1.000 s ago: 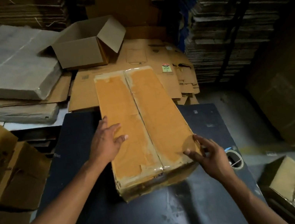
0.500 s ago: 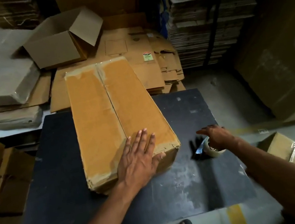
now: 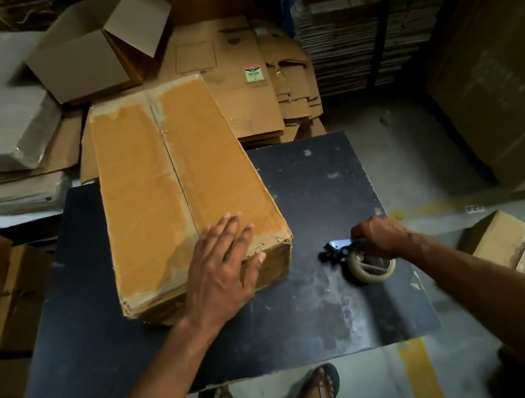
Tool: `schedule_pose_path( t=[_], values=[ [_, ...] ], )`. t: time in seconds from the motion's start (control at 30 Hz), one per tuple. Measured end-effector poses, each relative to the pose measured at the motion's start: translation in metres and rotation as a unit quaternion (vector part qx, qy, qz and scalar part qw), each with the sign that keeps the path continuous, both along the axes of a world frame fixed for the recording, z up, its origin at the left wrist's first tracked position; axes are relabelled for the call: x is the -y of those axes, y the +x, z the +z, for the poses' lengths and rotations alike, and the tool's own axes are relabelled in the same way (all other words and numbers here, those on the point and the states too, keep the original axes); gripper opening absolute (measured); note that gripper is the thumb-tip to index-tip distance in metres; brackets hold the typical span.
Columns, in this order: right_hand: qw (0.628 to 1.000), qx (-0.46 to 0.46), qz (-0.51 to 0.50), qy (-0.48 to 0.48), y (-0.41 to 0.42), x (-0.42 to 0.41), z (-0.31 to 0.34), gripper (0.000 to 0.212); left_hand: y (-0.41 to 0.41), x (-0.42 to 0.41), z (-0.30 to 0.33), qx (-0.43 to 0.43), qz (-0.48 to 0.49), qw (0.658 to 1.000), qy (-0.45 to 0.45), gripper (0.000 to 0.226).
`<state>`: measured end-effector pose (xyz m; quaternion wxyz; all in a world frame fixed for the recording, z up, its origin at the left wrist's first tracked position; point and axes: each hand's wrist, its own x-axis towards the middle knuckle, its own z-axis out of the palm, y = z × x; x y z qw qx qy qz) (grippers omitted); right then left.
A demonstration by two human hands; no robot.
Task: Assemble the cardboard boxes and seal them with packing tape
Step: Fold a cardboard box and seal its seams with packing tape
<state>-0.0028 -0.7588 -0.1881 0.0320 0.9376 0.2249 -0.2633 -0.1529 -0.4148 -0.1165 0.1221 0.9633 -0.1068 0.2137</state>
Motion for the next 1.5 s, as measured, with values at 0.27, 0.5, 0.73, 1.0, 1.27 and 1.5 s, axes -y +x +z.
schedule_pose_path(
  t=[0.27, 0.5, 0.73, 1.0, 1.27, 1.5],
  values=[
    [0.971, -0.019, -0.103, 0.214, -0.097, 0.011, 0.007, 0.029, -0.058, 0.077, -0.012, -0.34, 0.171, 0.792, -0.478, 0.041],
    [0.959, 0.052, -0.054, 0.275, -0.146, -0.02, 0.042, 0.028, -0.048, 0.088, 0.0, -0.541, 0.237, 0.463, -0.661, 0.074],
    [0.96, 0.077, -0.009, 0.269, -0.156, -0.049, 0.08, 0.062, -0.041, 0.07, 0.029, -0.521, 0.197, 0.477, -0.68, 0.058],
    [0.926, 0.101, 0.091, 0.352, -0.137, -0.122, 0.191, 0.068, -0.055, 0.016, 0.087, -0.345, 0.194, 0.436, -0.808, 0.021],
    [0.935, 0.023, 0.287, 0.209, -0.105, -0.234, 0.21, 0.054, -0.087, -0.094, 0.064, -0.117, 0.372, 0.587, -0.71, 0.018],
    [0.935, 0.025, 0.333, 0.117, -0.097, -0.251, 0.219, 0.054, -0.124, -0.136, 0.038, -0.111, 0.418, 0.538, -0.723, 0.018]
  ],
)
